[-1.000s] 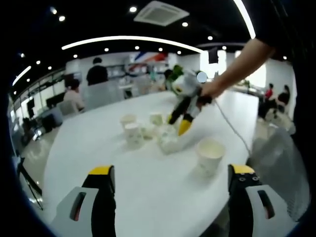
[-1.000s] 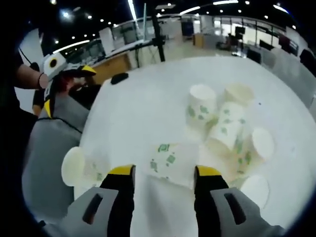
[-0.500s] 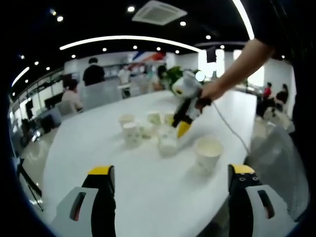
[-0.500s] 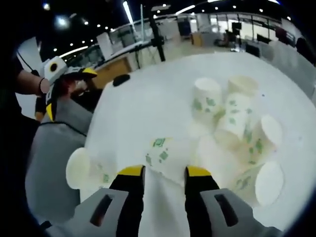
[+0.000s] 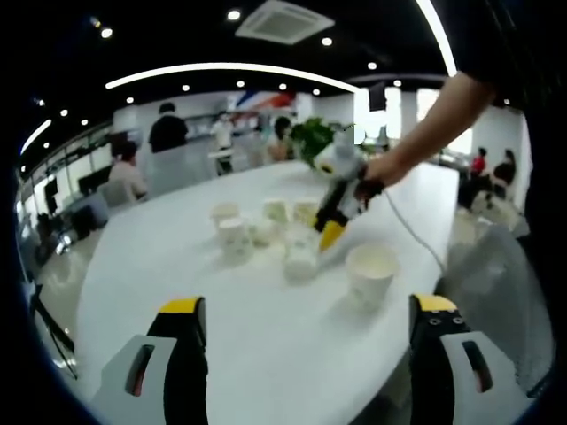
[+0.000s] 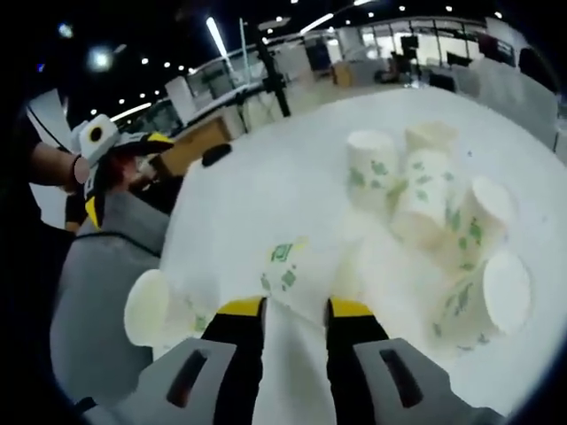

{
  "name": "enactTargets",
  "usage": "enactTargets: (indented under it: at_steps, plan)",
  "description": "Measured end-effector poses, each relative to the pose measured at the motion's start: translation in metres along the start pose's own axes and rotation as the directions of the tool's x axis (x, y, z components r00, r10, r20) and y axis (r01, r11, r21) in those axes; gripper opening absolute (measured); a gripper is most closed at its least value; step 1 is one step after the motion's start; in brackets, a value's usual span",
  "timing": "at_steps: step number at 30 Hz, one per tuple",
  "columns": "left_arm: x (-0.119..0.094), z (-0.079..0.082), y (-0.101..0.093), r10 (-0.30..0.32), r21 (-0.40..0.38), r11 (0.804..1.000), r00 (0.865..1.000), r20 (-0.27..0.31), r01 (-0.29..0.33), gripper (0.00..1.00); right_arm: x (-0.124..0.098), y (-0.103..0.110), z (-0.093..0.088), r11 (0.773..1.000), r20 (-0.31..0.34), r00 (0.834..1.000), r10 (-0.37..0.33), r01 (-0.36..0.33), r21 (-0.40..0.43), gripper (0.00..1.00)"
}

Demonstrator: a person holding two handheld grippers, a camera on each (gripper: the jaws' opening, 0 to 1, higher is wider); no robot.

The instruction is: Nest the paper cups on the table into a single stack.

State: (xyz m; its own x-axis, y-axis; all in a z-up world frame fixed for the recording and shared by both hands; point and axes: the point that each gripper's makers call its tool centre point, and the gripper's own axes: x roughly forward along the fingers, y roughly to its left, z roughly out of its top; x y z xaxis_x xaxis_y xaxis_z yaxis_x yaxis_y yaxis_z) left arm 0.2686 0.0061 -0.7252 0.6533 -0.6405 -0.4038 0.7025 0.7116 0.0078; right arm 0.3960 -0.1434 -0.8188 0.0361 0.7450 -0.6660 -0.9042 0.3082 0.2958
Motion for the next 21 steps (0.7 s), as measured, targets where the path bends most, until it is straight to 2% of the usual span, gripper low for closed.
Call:
enactTargets:
  at_steps: [8, 21]
  plan:
    - [0.0010, 0.0002, 0.0004, 0.001, -0.003, 1.000, 1.000, 0.000, -0.001, 0.95, -0.0044, 0.0017, -0.0018, 0.997, 0.042, 0.999, 0.011, -0.014, 0.070, 0.17]
    - [0.0003, -0.0025, -0.0006, 0.002, -0.003, 1.000, 1.000, -0.002, -0.002, 0.95, -0.0031, 0.0096, -0.0069, 0.996, 0.059, 0.998, 0.038, -0.042, 0.075, 0.10]
